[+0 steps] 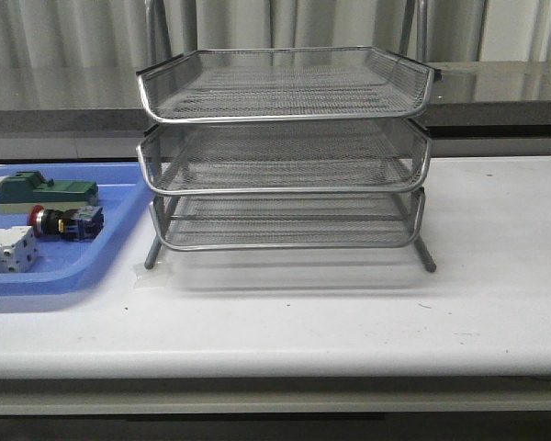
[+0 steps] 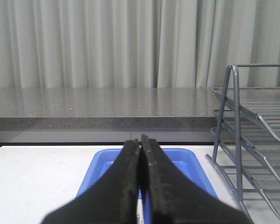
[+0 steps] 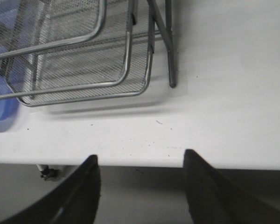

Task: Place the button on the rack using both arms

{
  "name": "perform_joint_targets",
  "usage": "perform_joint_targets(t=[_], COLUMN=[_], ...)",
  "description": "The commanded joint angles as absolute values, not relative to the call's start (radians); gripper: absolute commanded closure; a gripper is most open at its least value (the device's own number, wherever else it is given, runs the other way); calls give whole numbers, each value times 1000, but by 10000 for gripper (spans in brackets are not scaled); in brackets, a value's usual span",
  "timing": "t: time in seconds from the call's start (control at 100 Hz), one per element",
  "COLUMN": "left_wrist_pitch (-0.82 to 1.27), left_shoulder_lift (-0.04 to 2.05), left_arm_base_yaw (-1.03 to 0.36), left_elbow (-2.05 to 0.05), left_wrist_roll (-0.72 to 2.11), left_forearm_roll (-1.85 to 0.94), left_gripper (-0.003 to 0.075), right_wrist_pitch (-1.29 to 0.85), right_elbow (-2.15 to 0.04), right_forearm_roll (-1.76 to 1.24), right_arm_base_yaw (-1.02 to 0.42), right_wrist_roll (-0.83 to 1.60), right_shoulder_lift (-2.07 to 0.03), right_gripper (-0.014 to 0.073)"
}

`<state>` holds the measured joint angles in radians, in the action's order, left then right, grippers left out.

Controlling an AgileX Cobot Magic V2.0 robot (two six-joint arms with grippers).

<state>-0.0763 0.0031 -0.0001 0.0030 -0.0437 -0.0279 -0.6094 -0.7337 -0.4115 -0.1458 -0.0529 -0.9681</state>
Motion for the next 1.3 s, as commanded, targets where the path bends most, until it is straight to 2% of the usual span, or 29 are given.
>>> perform_joint_targets(t=[0.0,0.27,0.74,1.29], left_wrist_pitch=[-152,-152,-152,-152], left_shoulder_lift=[13,13,13,13], left_arm_base_yaw=[-7,-7,-7,-7], left_elbow=[37,37,37,37], left_wrist_roll=[-52,-52,-52,-52], left_forearm_roll=[-37,-37,-37,-37], left_gripper=[741,741,741,741], right_wrist_pitch=[-513,-424,-486,-625], right_elbow=[-770,-770,-770,-775], right_forearm_roll=[-498,-798,-1537,-1873], right_arm_base_yaw=[-143,-143,-143,-143], right_wrist_roll=[-39,178,872,1179], right_shoulder_lift=[-989,-1128,-1430,-1650], right_gripper=[106,106,106,106])
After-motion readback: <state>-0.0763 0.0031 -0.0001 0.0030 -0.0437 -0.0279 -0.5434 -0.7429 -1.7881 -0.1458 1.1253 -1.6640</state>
